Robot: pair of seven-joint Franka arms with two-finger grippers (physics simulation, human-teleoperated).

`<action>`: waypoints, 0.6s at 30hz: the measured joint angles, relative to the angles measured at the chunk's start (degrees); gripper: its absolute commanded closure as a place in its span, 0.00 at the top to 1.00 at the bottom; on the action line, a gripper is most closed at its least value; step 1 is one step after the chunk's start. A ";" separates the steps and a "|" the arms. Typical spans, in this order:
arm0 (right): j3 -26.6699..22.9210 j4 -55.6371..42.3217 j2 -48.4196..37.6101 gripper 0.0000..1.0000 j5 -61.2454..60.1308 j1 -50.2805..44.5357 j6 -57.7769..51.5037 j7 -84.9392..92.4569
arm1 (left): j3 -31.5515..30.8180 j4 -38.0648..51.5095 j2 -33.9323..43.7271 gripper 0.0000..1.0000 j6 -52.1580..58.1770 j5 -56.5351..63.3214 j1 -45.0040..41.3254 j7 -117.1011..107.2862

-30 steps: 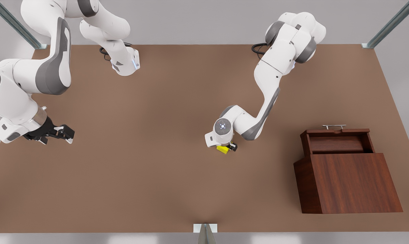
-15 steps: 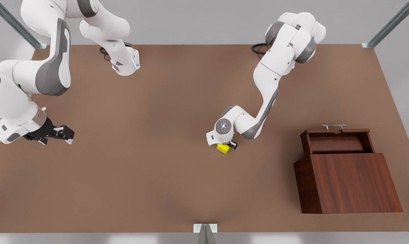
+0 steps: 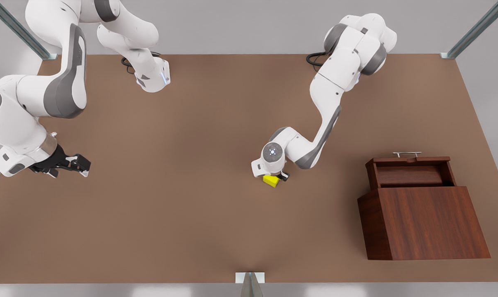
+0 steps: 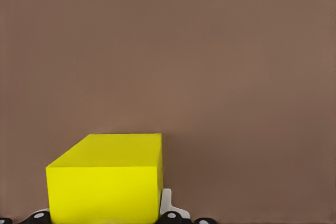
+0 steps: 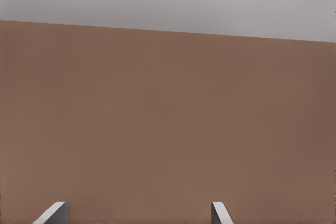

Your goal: Open the drawer with left arm, place the square in the middle with right arm, and place the square in the drawer with left arm

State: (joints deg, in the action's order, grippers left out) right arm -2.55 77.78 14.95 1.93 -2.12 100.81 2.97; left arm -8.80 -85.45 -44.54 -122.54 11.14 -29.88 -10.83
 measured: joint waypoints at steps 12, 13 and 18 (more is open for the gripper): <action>0.00 0.09 -0.09 1.00 0.00 0.03 -0.09 -0.07 | 6.90 1.41 15.28 0.73 17.12 -4.45 1.03 7.77; 0.00 0.06 -0.09 1.00 0.00 0.01 -0.09 -0.07 | 8.57 1.34 16.44 0.73 19.11 -5.50 1.06 10.92; 0.00 0.01 -0.08 1.00 0.00 0.05 -0.09 -0.07 | 15.70 0.54 19.63 0.73 24.59 -8.82 1.08 23.68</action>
State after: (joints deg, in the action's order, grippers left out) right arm -2.55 77.79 14.86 1.93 -2.06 100.72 2.90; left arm 6.91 -84.90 -24.91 -97.95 2.32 -28.80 12.85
